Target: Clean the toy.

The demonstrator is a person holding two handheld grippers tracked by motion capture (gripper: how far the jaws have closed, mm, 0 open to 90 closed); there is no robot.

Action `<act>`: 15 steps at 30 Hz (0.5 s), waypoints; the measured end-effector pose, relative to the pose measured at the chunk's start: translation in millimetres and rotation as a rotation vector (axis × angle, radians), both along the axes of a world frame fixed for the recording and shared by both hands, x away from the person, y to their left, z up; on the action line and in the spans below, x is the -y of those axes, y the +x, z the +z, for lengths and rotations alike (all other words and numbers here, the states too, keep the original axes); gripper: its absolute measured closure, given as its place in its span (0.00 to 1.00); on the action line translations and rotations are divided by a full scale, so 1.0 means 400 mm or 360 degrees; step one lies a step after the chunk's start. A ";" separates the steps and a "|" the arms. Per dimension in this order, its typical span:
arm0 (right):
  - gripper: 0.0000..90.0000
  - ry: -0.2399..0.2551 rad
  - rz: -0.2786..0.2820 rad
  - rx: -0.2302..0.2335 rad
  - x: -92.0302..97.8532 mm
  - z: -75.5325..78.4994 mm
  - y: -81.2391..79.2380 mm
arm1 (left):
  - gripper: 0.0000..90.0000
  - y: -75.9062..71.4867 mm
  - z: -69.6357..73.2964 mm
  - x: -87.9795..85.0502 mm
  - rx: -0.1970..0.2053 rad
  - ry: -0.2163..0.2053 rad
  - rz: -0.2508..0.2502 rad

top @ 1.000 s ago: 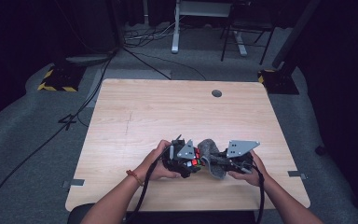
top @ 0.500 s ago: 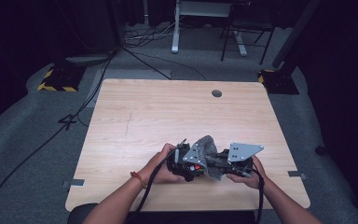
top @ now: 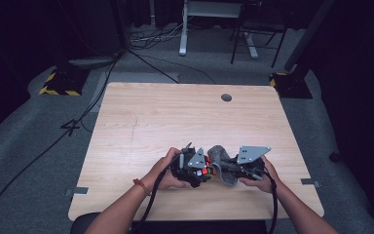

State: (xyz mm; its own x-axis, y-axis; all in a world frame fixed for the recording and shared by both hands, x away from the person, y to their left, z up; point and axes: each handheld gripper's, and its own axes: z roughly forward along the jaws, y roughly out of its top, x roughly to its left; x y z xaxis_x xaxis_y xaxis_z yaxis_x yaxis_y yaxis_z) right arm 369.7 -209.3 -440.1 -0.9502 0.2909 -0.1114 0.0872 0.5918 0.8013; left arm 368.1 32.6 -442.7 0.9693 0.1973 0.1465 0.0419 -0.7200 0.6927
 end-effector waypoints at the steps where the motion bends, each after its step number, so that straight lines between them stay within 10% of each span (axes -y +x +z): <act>1: 0.88 0.0005 0.0008 0.0019 -0.002 0.004 -0.004 | 0.37 0.002 -0.002 0.000 -0.0009 -0.0001 0.0008; 15: 0.87 0.0102 0.0150 0.0115 -0.052 0.054 -0.056 | 0.37 0.002 -0.033 0.036 -0.0029 0.0072 -0.0019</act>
